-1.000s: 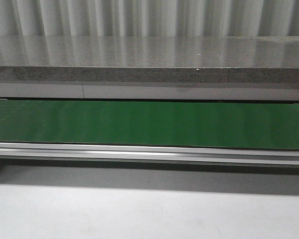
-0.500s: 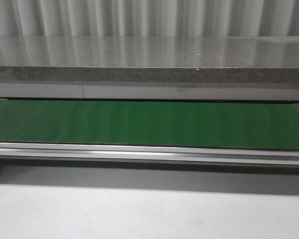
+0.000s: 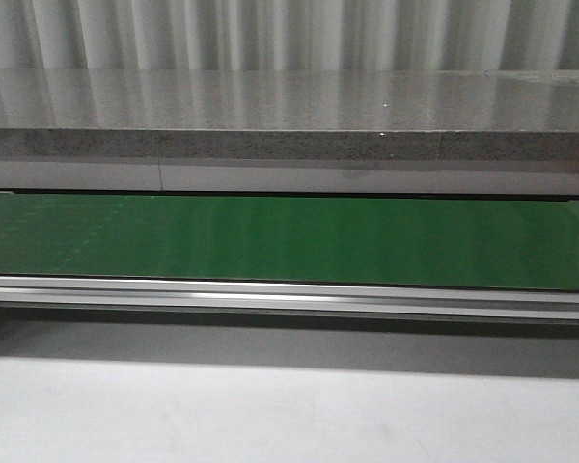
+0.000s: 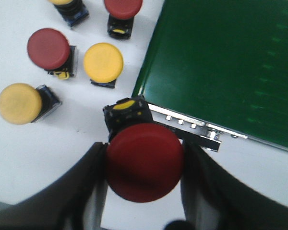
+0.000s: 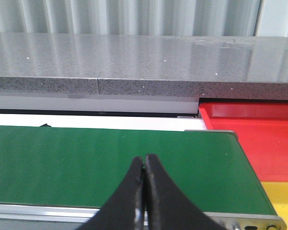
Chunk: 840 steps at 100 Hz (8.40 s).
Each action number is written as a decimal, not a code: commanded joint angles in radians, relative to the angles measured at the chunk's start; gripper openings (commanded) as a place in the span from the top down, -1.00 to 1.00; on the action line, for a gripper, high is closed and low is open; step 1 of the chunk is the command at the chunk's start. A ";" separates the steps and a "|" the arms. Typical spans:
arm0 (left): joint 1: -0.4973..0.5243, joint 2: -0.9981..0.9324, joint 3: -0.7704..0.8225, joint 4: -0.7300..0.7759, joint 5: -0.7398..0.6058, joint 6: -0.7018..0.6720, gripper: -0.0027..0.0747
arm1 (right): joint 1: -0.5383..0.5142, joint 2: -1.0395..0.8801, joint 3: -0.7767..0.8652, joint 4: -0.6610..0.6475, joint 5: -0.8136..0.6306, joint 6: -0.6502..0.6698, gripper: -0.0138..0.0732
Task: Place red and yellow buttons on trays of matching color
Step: 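Set the red button on the belt start and open the left gripper, then grasp a yellow button on the table with the left gripper, then set the yellow button on the belt and release it, then grasp the red button at the belt end with the right gripper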
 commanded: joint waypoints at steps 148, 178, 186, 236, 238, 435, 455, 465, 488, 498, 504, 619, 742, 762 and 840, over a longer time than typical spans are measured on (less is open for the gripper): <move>-0.099 0.169 -0.293 0.006 0.075 -0.007 -0.42 | -0.007 -0.015 -0.020 0.000 -0.077 -0.002 0.83; 0.128 0.155 -0.214 0.024 0.166 -0.021 -0.39 | -0.007 -0.015 -0.020 0.000 -0.077 -0.002 0.83; 0.179 0.171 -0.175 0.031 0.161 -0.026 -0.39 | -0.007 -0.015 -0.020 0.000 -0.077 -0.002 0.83; 0.280 0.374 -0.144 0.063 0.111 -0.036 -0.39 | -0.007 -0.015 -0.020 0.000 -0.077 -0.002 0.83; 0.280 0.384 -0.144 0.069 0.107 -0.036 -0.39 | -0.007 -0.015 -0.020 0.000 -0.077 -0.002 0.83; -0.149 0.277 -0.382 0.115 0.126 -0.022 0.53 | -0.007 -0.015 -0.020 0.000 -0.077 -0.002 0.83; -0.218 0.368 -0.382 0.115 0.141 -0.012 0.53 | -0.007 -0.015 -0.020 0.000 -0.077 -0.002 0.83; -0.222 0.397 -0.382 0.115 0.139 -0.005 0.51 | -0.007 -0.015 -0.020 0.000 -0.077 -0.002 0.83; -0.222 0.408 -0.382 0.075 0.113 0.013 -0.28 | -0.007 -0.015 -0.020 0.000 -0.077 -0.002 0.83; -0.222 0.391 -0.382 0.058 0.080 0.017 -0.40 | -0.007 -0.015 -0.020 0.000 -0.077 -0.002 0.83; -0.222 0.370 -0.382 0.056 0.060 0.019 -0.40 | -0.007 -0.015 -0.020 0.000 -0.077 -0.002 0.83; -0.443 -0.695 0.432 0.013 -0.568 0.128 0.98 | -0.007 -0.015 -0.020 0.000 -0.082 -0.002 0.83; -0.443 -0.885 0.522 0.004 -0.560 0.128 0.98 | 0.217 0.902 -0.853 0.023 0.637 -0.005 -0.72; -0.443 -0.885 0.522 0.004 -0.560 0.128 0.98 | 0.218 1.084 -0.970 0.068 0.816 -0.012 -0.73; -0.443 -0.885 0.522 0.004 -0.560 0.128 0.98 | 0.149 1.417 -1.069 0.084 0.726 -0.021 0.12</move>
